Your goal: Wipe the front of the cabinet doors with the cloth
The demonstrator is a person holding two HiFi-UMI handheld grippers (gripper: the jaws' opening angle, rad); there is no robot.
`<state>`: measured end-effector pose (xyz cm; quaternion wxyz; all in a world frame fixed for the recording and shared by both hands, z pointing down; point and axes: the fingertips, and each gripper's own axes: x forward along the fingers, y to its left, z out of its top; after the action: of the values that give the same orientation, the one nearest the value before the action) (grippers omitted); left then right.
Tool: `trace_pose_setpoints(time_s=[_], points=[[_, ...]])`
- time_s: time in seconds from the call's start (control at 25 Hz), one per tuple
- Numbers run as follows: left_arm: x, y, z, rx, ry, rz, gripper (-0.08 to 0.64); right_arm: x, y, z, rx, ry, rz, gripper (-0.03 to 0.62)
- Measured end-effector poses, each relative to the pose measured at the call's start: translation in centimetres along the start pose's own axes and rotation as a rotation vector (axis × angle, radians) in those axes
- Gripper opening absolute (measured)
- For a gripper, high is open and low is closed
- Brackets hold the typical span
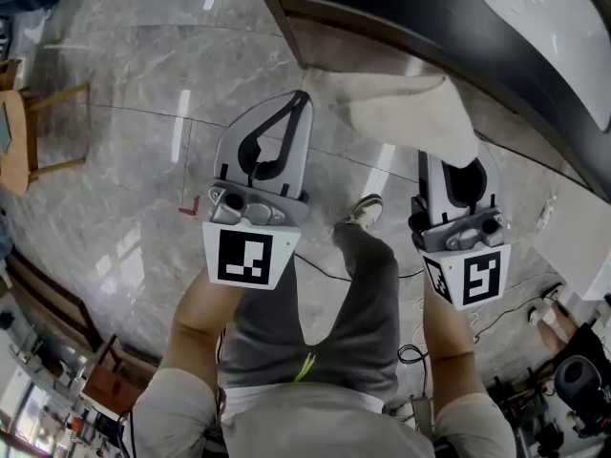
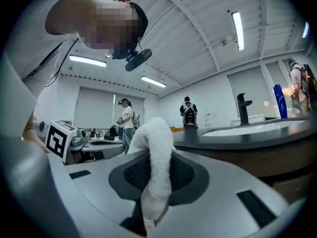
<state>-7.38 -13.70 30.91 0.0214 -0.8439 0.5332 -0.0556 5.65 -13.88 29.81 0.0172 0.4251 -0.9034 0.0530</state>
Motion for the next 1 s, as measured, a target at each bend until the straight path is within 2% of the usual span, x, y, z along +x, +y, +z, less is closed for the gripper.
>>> trace_pose_setpoints(time_s=[0.36, 0.6, 0.72, 1.0], points=[[0.4, 1.3, -10.5, 0.03, -0.04, 0.018, 0.018, 3.1, 0.8, -8.4, 0.002, -0.131, 0.054, 0.08], [1.1, 1.2, -14.7, 0.066, -0.062, 0.001, 0.018, 4.4, 1.3, -11.8, -0.008, -0.207, 0.111, 0.08], [1.5, 1.8, -16.9, 0.028, -0.081, -0.008, 0.018, 5.2, 1.7, -13.4, -0.035, -0.228, 0.142, 0.08], [2.2, 2.9, -21.0, 0.027, -0.166, 0.01, 0.018, 7.1, 1.8, -17.8, -0.107, -0.264, 0.167, 0.08]])
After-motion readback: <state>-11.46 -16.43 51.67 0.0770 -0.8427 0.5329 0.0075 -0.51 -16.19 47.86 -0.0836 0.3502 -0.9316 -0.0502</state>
